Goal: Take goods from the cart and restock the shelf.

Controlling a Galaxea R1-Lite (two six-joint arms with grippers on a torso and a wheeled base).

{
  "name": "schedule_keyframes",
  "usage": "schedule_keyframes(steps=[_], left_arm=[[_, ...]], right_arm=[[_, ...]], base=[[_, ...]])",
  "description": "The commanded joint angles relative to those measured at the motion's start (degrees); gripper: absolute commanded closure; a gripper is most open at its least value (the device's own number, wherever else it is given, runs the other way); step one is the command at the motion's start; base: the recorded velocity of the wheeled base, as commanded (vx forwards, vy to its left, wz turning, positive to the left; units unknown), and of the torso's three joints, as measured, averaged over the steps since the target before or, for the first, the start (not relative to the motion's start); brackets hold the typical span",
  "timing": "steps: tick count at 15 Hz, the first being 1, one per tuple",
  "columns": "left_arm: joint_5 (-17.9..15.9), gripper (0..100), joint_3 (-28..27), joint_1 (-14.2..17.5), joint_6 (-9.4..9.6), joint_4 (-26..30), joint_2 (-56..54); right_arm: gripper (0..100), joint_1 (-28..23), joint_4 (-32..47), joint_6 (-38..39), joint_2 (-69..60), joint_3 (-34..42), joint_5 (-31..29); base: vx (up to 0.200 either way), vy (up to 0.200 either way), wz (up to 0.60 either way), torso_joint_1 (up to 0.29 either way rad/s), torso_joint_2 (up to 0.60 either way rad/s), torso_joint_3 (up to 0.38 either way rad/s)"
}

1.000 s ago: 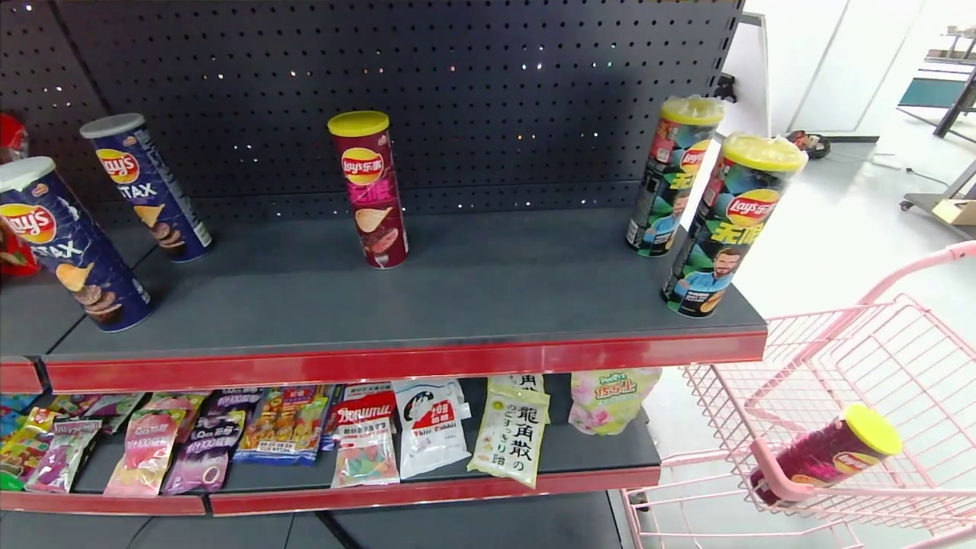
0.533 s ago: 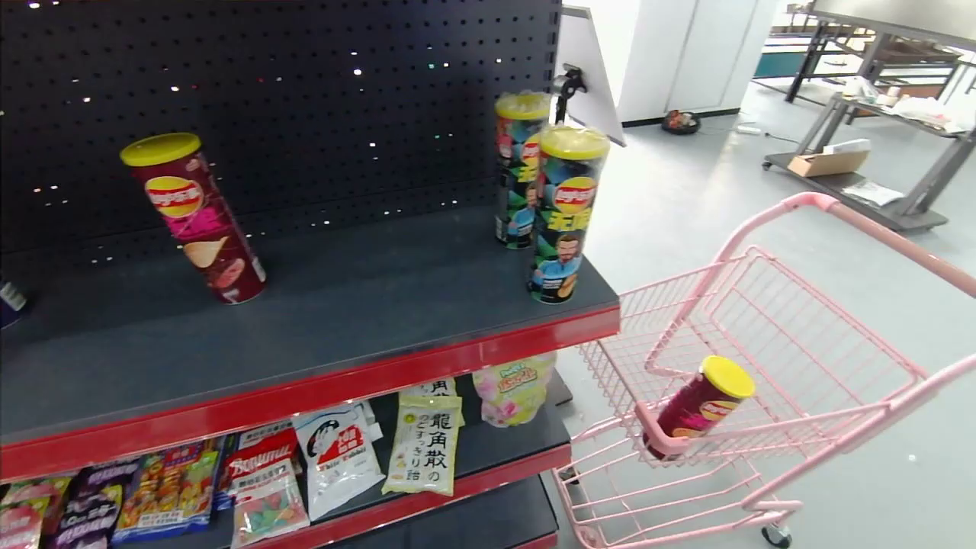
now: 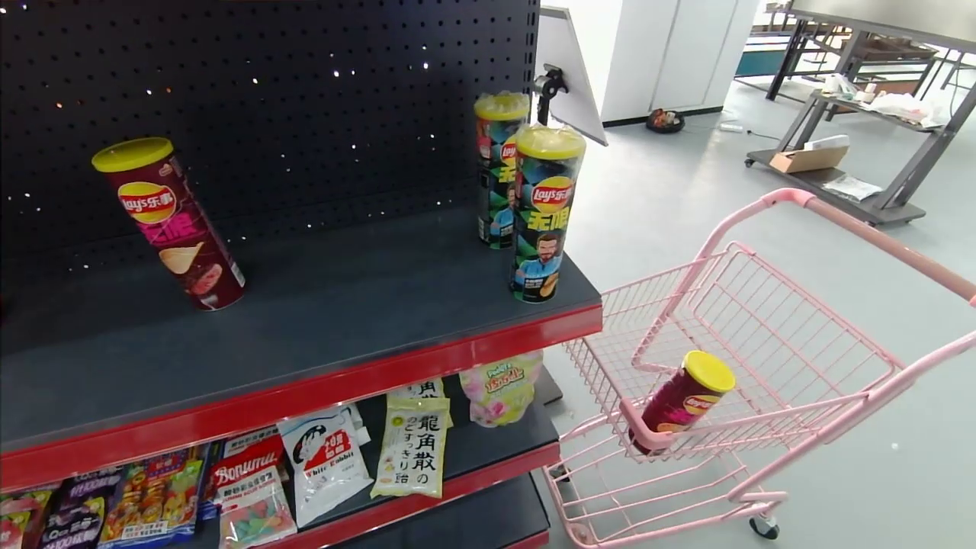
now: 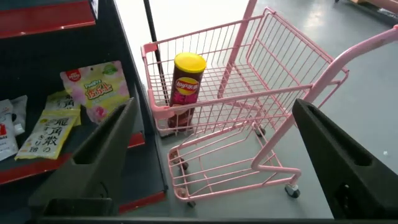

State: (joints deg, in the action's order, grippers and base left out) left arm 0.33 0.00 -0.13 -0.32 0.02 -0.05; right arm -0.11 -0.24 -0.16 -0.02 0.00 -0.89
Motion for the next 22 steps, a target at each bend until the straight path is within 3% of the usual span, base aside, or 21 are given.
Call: schedule_keyframes(steps=[1, 3, 7, 15, 22], left_arm=[[0.02, 0, 0.0, 0.05, -0.03, -0.02, 0.05], [0.02, 0, 0.0, 0.05, -0.03, -0.02, 0.05], [0.02, 0, 0.0, 0.05, -0.03, -0.02, 0.05], [0.02, 0, 0.0, 0.05, -0.03, -0.02, 0.05], [0.02, 0, 0.0, 0.05, -0.03, -0.02, 0.05]], right_arm=[[0, 0.02, -0.02, -0.02, 0.02, 0.0, 0.01], [0, 0.02, -0.02, 0.16, 0.02, 0.0, 0.1], [0, 0.02, -0.02, -0.02, 0.02, 0.0, 0.01], [0, 0.02, -0.02, 0.07, 0.02, 0.0, 0.1], [0, 0.02, -0.02, 0.07, 0.02, 0.0, 0.1]], base=[[0.0, 0.0, 0.0, 0.0, 0.0, 0.0], [0.0, 0.0, 0.0, 0.0, 0.0, 0.0], [0.0, 0.0, -0.6, 0.0, 0.0, 0.002], [0.0, 0.0, 0.0, 0.0, 0.0, 0.0], [0.0, 0.0, 0.0, -0.127, 0.35, 0.209]])
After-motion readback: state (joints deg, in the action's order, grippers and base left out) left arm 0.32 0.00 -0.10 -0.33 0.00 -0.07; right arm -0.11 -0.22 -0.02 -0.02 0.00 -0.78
